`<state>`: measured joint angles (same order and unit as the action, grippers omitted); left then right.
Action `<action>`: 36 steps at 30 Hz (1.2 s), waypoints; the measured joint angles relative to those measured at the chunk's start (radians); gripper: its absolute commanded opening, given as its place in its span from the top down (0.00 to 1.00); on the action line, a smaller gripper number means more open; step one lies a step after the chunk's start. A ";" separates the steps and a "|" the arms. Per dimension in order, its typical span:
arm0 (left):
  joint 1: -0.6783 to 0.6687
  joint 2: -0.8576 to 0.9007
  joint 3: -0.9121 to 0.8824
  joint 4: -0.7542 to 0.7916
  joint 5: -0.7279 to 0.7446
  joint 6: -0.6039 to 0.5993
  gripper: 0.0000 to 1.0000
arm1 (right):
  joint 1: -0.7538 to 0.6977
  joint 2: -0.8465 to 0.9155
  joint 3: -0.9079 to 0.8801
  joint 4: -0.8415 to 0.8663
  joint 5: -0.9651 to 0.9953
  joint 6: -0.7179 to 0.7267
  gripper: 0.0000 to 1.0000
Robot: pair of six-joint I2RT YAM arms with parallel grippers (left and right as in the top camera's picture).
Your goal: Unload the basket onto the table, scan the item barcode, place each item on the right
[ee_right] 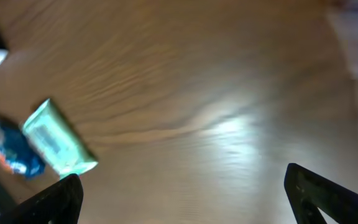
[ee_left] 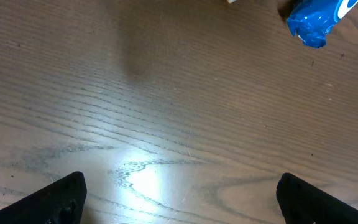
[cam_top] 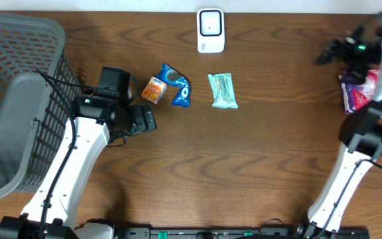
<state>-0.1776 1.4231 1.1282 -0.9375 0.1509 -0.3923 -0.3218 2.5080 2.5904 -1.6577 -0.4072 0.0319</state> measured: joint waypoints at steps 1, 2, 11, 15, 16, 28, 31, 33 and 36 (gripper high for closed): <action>0.000 0.000 0.000 0.000 0.000 0.000 0.02 | 0.015 0.000 0.000 0.002 0.003 0.000 0.01; 0.000 0.000 0.000 0.000 0.000 0.000 0.02 | 0.048 0.000 0.000 0.007 0.015 -0.003 0.01; 0.000 0.000 0.000 0.000 0.000 0.000 0.02 | 0.216 0.000 -0.004 0.034 0.402 0.118 0.69; 0.000 0.000 0.000 0.000 0.000 0.000 0.02 | 0.186 0.000 -0.069 0.068 0.521 0.151 0.73; 0.000 0.000 0.000 0.000 0.000 0.000 0.02 | 0.177 0.000 -0.093 0.079 0.540 0.152 0.75; 0.000 0.000 0.000 0.000 0.000 0.000 0.02 | 0.045 0.003 -0.404 0.285 0.782 0.104 0.64; 0.000 0.000 0.000 0.000 0.000 0.000 0.02 | 0.010 0.003 -0.406 0.301 0.837 0.096 0.64; 0.000 0.000 0.000 0.000 0.000 0.000 0.02 | -0.016 0.003 -0.406 0.319 0.853 0.093 0.60; 0.000 0.000 0.000 0.000 0.000 0.000 0.02 | -0.048 0.003 -0.406 0.328 0.848 0.091 0.53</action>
<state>-0.1776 1.4231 1.1278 -0.9375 0.1509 -0.3923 -0.3698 2.5111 2.1845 -1.3300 0.4412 0.1230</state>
